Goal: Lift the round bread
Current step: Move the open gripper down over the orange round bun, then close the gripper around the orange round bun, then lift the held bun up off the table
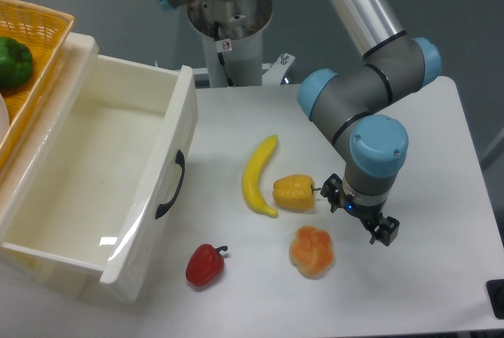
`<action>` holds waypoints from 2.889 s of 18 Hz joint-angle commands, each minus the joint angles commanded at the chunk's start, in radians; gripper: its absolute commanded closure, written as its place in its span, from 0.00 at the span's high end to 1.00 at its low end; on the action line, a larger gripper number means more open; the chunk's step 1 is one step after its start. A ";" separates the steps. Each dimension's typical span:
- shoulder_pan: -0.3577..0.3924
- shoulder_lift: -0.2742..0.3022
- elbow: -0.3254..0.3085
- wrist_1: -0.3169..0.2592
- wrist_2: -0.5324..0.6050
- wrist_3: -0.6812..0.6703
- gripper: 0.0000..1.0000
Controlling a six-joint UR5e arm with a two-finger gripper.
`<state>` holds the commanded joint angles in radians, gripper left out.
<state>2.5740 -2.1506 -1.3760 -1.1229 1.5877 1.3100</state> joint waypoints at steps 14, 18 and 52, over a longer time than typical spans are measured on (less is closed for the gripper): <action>-0.038 -0.031 -0.015 0.032 0.015 -0.029 1.00; -0.081 -0.095 -0.018 0.158 0.017 -0.147 1.00; -0.086 -0.094 -0.016 0.155 0.084 -0.238 0.00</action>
<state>2.4881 -2.2442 -1.3915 -0.9679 1.6721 1.0722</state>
